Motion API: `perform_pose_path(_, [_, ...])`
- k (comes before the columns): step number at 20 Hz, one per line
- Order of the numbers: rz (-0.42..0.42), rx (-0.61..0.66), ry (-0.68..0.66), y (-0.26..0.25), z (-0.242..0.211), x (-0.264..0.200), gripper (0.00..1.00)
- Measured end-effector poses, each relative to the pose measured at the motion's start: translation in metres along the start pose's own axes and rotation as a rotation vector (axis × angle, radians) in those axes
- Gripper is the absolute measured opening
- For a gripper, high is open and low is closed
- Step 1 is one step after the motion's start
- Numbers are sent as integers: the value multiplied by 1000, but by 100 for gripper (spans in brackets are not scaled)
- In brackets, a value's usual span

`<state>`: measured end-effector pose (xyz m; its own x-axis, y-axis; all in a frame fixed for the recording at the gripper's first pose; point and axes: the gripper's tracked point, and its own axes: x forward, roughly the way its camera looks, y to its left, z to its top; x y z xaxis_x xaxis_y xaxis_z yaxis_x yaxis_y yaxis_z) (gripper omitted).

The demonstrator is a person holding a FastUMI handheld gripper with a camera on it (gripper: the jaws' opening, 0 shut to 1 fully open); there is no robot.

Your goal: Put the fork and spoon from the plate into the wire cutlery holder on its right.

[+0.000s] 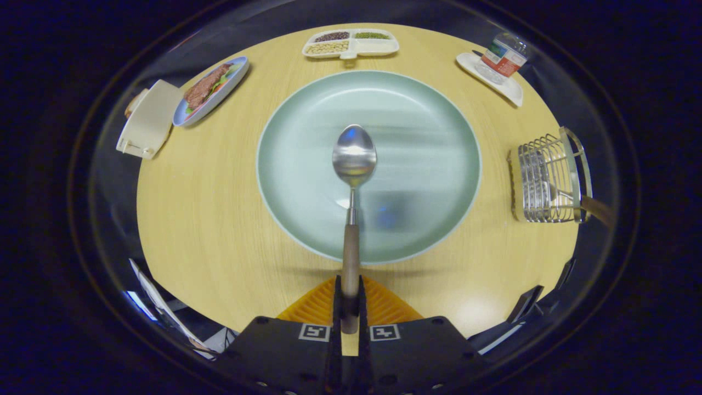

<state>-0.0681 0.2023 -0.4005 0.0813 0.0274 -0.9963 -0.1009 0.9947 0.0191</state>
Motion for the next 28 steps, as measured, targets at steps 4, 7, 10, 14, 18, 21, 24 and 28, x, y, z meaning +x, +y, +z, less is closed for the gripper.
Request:
perform_pose_path(4, [54, -15, -2, 1, 0, -20, 1])
perform_pose_path(7, [88, -26, -10, -2, 0, -46, 1])
perform_pose_path(10, [130, -28, -32, -11, 3, -83, 1])
perform_pose_path(14, [174, -9, -86, -34, 12, -136, 0])
perform_pose_path(18, [181, 77, -128, -84, 18, -184, 1])
perform_pose_path(21, [128, 139, -143, -132, 18, -196, 0])
perform_pose_path(24, [94, 208, -123, -168, 13, -191, 0])
perform_pose_path(28, [106, 300, -29, -186, -5, -170, 1])
